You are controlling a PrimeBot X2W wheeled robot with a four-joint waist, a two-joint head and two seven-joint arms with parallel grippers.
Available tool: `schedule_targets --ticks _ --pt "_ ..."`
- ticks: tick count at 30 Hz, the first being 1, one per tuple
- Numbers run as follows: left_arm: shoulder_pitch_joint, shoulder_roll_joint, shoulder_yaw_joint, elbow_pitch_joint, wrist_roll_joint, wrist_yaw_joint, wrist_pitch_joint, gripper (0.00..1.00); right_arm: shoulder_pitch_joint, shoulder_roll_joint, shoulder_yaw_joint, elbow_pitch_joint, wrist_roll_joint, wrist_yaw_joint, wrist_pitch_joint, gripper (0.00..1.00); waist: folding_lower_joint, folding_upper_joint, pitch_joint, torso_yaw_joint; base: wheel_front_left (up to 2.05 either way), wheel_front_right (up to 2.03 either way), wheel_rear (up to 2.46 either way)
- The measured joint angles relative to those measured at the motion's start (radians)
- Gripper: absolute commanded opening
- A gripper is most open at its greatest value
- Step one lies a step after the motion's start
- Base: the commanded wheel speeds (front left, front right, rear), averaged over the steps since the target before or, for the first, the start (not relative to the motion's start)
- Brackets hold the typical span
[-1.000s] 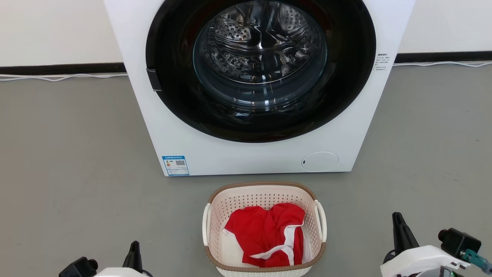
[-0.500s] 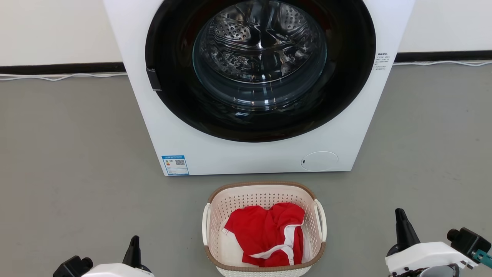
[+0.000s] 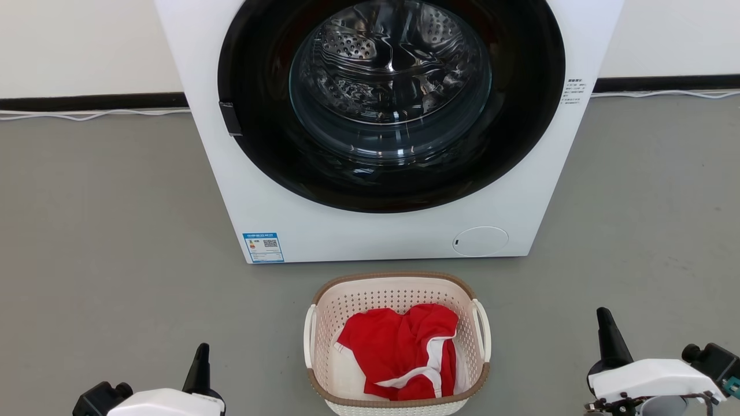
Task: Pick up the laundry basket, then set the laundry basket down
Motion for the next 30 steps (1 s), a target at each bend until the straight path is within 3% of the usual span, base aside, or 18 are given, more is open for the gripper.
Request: schedule_targets --ticks 30 --pt "-0.007 0.004 0.012 -0.083 -0.307 -0.039 0.09 0.0 0.0 -0.003 -0.002 -0.078 0.407 0.0 0.088 0.0 -0.0001 0.0 0.004 -0.002 0.0 0.0 0.0"
